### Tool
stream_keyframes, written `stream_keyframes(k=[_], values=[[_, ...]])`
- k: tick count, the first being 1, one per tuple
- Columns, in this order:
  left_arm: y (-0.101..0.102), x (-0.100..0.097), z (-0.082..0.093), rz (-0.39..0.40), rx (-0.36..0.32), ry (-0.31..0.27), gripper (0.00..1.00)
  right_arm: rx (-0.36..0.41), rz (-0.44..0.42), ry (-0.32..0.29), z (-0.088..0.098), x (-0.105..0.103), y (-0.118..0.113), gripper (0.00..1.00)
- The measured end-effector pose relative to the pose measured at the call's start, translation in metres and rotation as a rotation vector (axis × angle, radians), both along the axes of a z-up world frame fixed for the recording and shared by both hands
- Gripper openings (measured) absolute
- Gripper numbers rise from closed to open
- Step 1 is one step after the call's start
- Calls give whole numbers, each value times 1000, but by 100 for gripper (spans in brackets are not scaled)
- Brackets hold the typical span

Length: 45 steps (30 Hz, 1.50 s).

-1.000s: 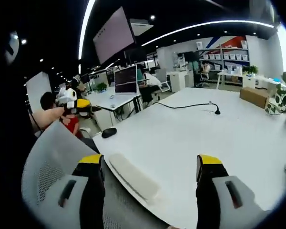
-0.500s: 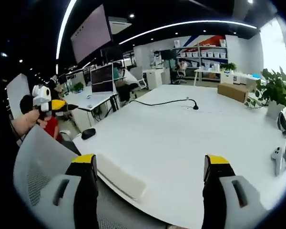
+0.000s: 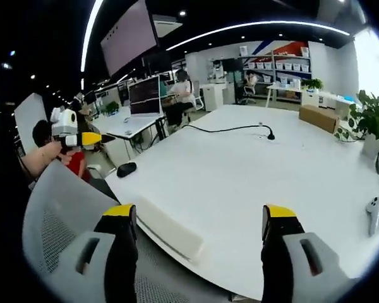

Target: Arrange the utensils inside the cutlery case until each visible utensil rests in its matching compartment.

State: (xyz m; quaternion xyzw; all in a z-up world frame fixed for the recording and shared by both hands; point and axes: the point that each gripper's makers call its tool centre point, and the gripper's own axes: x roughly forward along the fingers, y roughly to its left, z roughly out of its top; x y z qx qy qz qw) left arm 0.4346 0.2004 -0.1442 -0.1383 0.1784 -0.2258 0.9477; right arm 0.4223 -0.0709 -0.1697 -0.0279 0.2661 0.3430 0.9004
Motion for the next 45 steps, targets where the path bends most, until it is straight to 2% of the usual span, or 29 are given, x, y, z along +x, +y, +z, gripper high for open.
stream_keyframes(k=[3, 5, 6, 8, 11, 14, 18, 22, 24, 25, 27, 34, 38, 45], values=[[-1, -1, -4, -10, 45, 2, 76, -1, -19, -13, 5, 1, 0, 81], [0, -1, -4, -9, 47, 0, 76, -8, -105, -36, 7, 7, -9, 88], [2, -1, -5, 1, 48, 4, 75, -28, -122, -52, 7, 9, -14, 90], [13, 0, -6, 53, 65, 0, 73, -61, -155, -83, 6, 13, -23, 85], [10, 3, 2, 35, 56, -51, 74, -62, -127, -56, 0, 11, -17, 81], [5, -1, -7, 7, 85, -8, 74, -124, -68, -45, -9, 5, -11, 82], [4, 1, -4, 7, 57, -15, 73, -162, -46, -71, -9, 6, -9, 83], [9, 0, -5, 33, 48, -9, 73, -144, -64, -70, -9, 7, -15, 81], [9, 0, -4, 32, 44, -10, 72, -122, -113, 5, -17, 3, -20, 74], [8, 0, -5, 33, 45, -8, 72, -128, -115, 12, -18, 3, -22, 71], [10, -1, -7, 35, 57, 0, 71, -145, -125, -18, -16, 5, -25, 73], [8, -2, -7, 35, 54, 6, 70, -158, -130, -23, -17, 2, -28, 72], [5, -4, -9, 18, 74, 8, 69, -174, -148, -1, -22, 0, -32, 70], [8, -5, -9, 26, 58, 8, 68, -180, -166, -23, -20, 2, -35, 72]])
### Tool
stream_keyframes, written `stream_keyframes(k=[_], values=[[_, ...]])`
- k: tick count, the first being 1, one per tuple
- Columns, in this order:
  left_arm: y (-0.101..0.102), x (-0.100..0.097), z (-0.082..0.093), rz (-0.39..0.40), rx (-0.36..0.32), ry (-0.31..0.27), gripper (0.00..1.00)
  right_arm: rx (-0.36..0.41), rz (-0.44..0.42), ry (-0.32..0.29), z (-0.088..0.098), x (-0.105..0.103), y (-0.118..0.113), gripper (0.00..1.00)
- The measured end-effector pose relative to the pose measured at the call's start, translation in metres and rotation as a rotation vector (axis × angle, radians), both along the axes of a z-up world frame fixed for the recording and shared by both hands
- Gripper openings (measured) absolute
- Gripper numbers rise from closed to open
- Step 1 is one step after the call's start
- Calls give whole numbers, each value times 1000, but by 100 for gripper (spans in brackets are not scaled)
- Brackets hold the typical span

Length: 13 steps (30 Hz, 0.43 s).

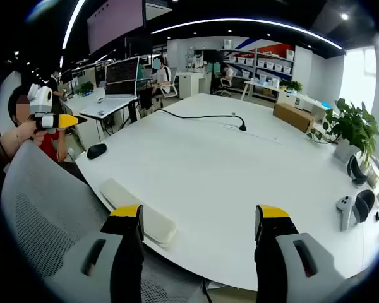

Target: Arrange the utensils inside the cutlery case until each visible utensil rests in its matching compartment.

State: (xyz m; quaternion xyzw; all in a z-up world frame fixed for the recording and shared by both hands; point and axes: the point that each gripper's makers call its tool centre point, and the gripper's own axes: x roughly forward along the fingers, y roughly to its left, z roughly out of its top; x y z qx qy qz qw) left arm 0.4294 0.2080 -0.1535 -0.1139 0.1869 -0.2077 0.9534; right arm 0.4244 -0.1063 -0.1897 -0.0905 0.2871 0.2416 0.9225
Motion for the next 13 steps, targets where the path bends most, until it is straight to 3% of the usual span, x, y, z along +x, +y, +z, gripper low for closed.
stream_keyframes(k=[2, 5, 13], values=[[1, 1, 2, 6, -20, -7, 69, -18, -19, -23, 2, 3, -4, 78], [1, 0, 1, 5, -23, 0, 68, -19, -4, -11, 1, 0, -2, 73], [0, 0, -2, -5, -5, 8, 67, -40, 6, -15, 1, 0, -1, 73]])
